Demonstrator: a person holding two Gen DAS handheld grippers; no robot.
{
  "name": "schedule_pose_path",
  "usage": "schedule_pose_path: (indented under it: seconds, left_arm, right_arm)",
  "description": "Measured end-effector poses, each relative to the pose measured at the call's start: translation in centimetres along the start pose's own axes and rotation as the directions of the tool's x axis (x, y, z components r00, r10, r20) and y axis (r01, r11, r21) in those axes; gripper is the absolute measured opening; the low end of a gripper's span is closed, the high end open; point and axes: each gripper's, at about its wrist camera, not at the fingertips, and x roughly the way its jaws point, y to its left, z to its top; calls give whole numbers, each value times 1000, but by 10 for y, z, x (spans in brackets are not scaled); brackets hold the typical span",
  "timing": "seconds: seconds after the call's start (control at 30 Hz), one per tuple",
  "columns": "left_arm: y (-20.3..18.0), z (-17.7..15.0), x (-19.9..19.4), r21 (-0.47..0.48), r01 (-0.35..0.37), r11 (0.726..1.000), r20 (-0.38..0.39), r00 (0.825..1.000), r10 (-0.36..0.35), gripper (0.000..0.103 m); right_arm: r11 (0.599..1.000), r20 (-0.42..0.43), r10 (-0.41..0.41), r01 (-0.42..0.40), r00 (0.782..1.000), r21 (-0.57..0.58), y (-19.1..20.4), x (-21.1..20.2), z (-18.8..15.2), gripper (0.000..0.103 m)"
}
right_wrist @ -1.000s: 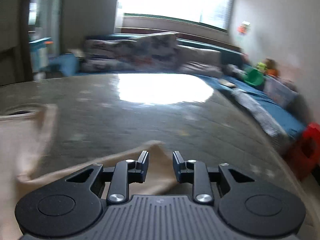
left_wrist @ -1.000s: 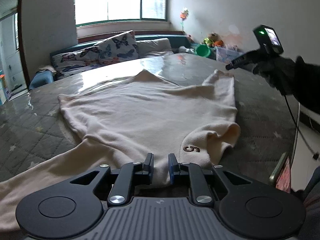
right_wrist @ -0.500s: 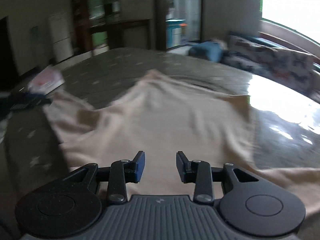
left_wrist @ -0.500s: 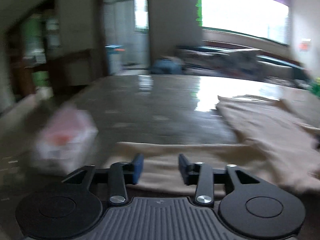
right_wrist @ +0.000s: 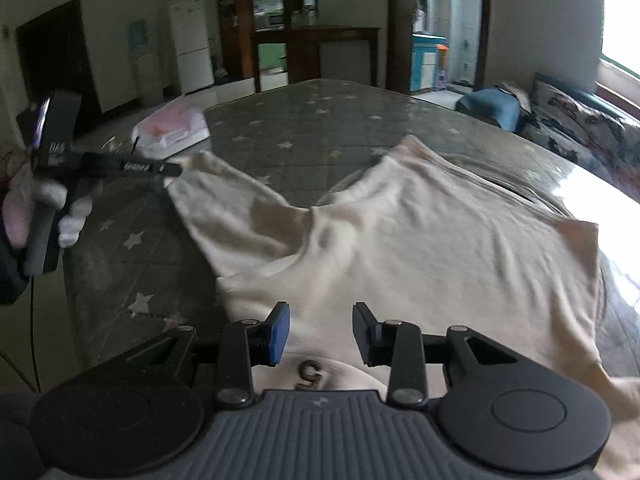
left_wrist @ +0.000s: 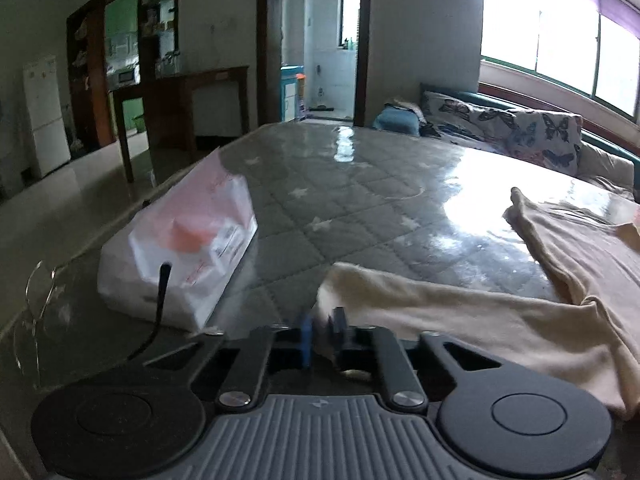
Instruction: Fold clothes
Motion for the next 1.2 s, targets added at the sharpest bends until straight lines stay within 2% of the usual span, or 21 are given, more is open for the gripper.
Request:
schedule_pose_path:
  seconds: [0.17,0.3,0.47,0.63,0.7,0.83,0.87,0.9,1.03,1.1,1.17,1.2]
  left_arm:
    - [10,14,-9,-31,-34,999,74,997,36,5]
    - [13,10,-2,-47,-53,997,49,997,55,5]
    - [11,2,5,-56,-53,997,9,998,54,6]
    - [17,4,2,-102,-47,994,-5,999,47,15]
    - [22,5,-4,-124,-47,991,5,999,48,25]
    - [26,3,-12,-155,-44,987,4,999,45,36]
    - [26,2,-14,-164,-51,985,-1,999,52,42]
    - [26,1,-16,-172,-59,983,-7,998,59,43]
    - [25,-3,-16,-207,-70,976,-36,997,64,43]
    - [22,-5,-13,-197,-66,978,-50,997,58,38]
    - [19,-5,-12,-184,-45,982,-43,998,38,19]
    - [18,-5,-12,-182,-36,983,-40,999,29,12]
  right_arm:
    - [997,-62,60,-64,996,-49,13,9,-2,33]
    - [991,-80,83,-91,993,-95,23,9,-8,34]
    - [992,-61,102,-106,993,-72,22,5,-3,34]
    - [989,-80,104,-111,991,-93,27,10,-8,34]
    - [990,-73,110,-116,991,-83,25,7,-6,34]
    - [991,-55,111,-114,992,-65,21,3,-3,34]
    - [992,-54,109,-113,993,-64,21,3,-3,34]
    - [992,-54,109,-112,993,-64,21,2,-3,34]
    - [991,-55,113,-116,992,-61,21,3,-4,34]
    - [991,-56,112,-116,992,-61,22,3,-5,34]
    - [992,-54,108,-111,993,-57,22,3,-5,34]
    - [993,-52,107,-109,993,-54,21,2,-5,34]
